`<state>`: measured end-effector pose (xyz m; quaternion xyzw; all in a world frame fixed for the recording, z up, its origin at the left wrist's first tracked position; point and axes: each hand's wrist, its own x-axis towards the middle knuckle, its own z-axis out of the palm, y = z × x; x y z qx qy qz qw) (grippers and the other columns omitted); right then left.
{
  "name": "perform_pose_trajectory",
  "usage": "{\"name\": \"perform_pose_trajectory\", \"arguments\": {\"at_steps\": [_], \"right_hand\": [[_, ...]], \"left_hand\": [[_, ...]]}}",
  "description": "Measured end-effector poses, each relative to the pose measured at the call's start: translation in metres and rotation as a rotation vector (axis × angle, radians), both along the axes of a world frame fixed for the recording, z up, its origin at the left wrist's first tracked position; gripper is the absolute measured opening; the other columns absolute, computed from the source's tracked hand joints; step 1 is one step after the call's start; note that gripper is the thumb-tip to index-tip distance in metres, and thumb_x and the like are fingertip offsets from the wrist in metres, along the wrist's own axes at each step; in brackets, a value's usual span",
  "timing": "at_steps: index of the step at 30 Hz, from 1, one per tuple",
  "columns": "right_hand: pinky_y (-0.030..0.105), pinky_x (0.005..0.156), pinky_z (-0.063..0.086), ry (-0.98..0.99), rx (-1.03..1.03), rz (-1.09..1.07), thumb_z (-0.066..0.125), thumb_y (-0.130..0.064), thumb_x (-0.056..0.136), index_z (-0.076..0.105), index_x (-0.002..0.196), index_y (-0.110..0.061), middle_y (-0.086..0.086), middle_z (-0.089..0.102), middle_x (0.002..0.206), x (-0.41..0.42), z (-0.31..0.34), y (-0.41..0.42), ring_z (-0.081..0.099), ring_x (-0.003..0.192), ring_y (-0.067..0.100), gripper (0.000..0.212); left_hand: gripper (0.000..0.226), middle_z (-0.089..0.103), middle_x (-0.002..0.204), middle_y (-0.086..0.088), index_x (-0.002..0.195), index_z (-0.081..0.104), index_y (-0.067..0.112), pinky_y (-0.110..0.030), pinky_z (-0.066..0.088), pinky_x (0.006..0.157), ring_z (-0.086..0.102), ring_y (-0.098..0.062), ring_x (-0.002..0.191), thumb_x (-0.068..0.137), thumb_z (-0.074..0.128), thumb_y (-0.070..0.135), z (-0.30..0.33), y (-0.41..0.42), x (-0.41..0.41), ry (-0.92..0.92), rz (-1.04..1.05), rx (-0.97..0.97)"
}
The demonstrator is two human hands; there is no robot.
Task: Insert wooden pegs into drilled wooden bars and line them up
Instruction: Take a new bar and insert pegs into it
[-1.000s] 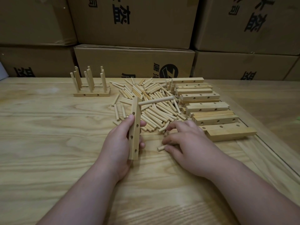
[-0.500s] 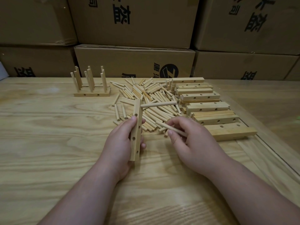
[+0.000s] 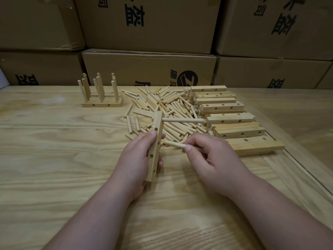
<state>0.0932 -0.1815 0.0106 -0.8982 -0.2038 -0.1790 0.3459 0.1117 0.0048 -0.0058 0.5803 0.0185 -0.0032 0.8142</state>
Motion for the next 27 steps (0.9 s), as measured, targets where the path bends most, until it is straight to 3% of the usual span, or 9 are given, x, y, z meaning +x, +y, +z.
{"name": "perform_pose_trajectory", "arguments": {"at_steps": [5,11,16,22,27], "right_hand": [[0.032,0.053,0.041,0.024,-0.022,-0.003,0.050,-0.041,0.093,0.062,0.090,-0.032,-0.018,0.058,0.069,-0.0004,0.0004,0.0000,0.054,0.065,0.007,0.015],[0.038,0.061,0.052,0.011,-0.055,0.008,0.053,-0.048,0.092,0.069,0.099,-0.034,-0.017,0.066,0.074,-0.0011,0.0011,0.0000,0.062,0.071,0.006,0.023],[0.039,0.063,0.053,-0.043,-0.048,0.015,0.054,-0.047,0.092,0.070,0.097,-0.031,-0.016,0.067,0.079,-0.0017,0.0005,0.0002,0.064,0.075,0.008,0.023],[0.037,0.059,0.051,-0.054,-0.039,0.034,0.055,-0.044,0.094,0.071,0.097,-0.031,-0.018,0.064,0.074,-0.0023,0.0015,0.0007,0.061,0.070,0.004,0.021],[0.028,0.056,0.044,-0.050,-0.035,0.053,0.057,-0.040,0.095,0.072,0.094,-0.030,-0.024,0.055,0.063,-0.0025,0.0018,0.0020,0.056,0.063,0.002,0.018]], "left_hand": [[0.032,0.058,0.067,0.001,0.089,0.081,0.019,-0.030,0.048,0.052,0.052,-0.013,0.057,0.102,0.054,0.032,0.0020,-0.0009,-0.0019,-0.009,-0.028,0.017],[0.029,0.059,0.066,0.002,0.095,0.078,0.015,-0.027,0.049,0.050,0.052,-0.011,0.056,0.101,0.056,0.032,0.0014,-0.0015,-0.0030,-0.015,-0.012,0.034],[0.029,0.060,0.061,0.004,0.091,0.081,0.024,-0.024,0.049,0.052,0.054,-0.011,0.056,0.100,0.057,0.038,0.0011,-0.0014,-0.0044,-0.039,-0.025,0.152],[0.030,0.062,0.059,0.008,0.090,0.082,0.028,-0.021,0.048,0.051,0.055,-0.011,0.056,0.098,0.057,0.042,0.0048,-0.0019,-0.0069,-0.033,-0.033,0.180],[0.029,0.064,0.060,0.011,0.089,0.082,0.026,-0.017,0.046,0.049,0.055,-0.011,0.060,0.098,0.058,0.040,0.0069,-0.0025,-0.0095,-0.043,-0.033,0.216]]}}
